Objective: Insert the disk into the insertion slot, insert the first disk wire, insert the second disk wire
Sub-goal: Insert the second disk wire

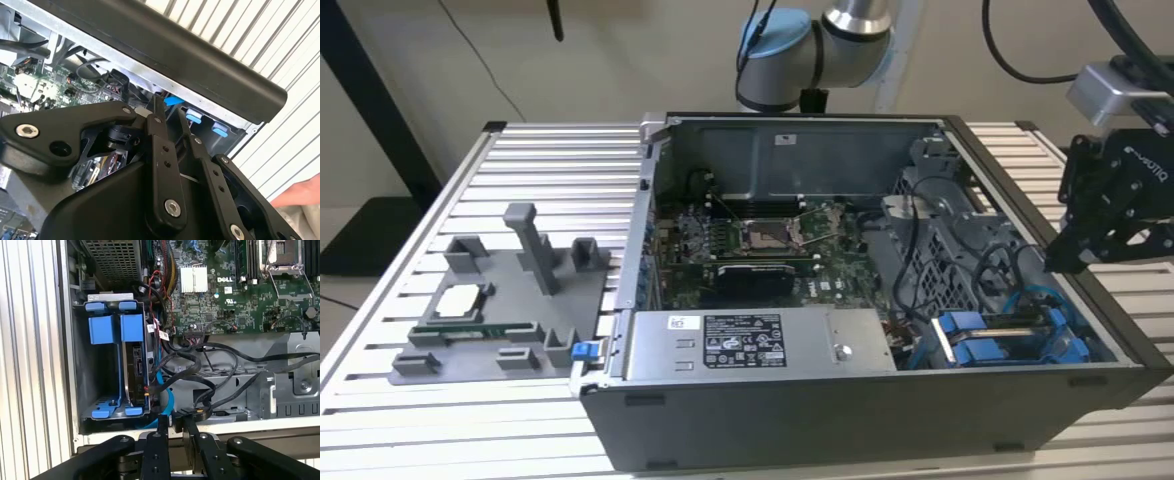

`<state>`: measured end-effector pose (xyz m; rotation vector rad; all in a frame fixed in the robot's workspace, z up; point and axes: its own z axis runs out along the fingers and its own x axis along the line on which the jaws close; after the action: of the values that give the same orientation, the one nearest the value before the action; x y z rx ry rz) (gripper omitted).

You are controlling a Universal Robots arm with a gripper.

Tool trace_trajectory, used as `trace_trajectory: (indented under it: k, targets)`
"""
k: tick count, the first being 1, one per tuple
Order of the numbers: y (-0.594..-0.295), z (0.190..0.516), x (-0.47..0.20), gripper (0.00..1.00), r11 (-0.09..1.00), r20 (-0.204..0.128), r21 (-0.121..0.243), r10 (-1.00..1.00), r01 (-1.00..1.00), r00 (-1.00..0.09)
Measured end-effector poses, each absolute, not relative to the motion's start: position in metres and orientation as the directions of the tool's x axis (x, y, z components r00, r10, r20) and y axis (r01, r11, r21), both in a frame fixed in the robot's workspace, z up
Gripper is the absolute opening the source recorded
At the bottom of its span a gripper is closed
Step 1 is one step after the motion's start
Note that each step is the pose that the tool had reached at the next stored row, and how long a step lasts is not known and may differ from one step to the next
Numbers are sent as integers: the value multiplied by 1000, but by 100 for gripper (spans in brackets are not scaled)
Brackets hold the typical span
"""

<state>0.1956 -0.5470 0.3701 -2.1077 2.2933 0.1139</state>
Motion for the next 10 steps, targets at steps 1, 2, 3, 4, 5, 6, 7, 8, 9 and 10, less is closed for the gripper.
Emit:
trace_trajectory:
  k: [1,2,3,4,5,6,7,8,9,10]
  targets:
    - [-547,370,196,100,83,-68,37,-994,-996,-85]
    - [-547,370,196,100,83,-68,37,-994,-996,-85]
    - [-547,370,196,100,83,-68,37,-994,-996,-85]
    - [-547,369,196,100,83,-68,37,-994,-996,-85]
    - [-547,369,196,100,83,-68,37,-994,-996,-85]
    - [-547,369,196,100,83,-68,37,-994,-996,-85]
    - [-547,369,196,100,83,-68,37,-994,-996,-85]
    - [-547,368,196,100,83,-68,37,-994,-996,-85]
    - [-547,368,196,100,83,-68,37,-994,-996,-85]
    - [-547,368,196,100,83,-68,37,-994,-996,-85]
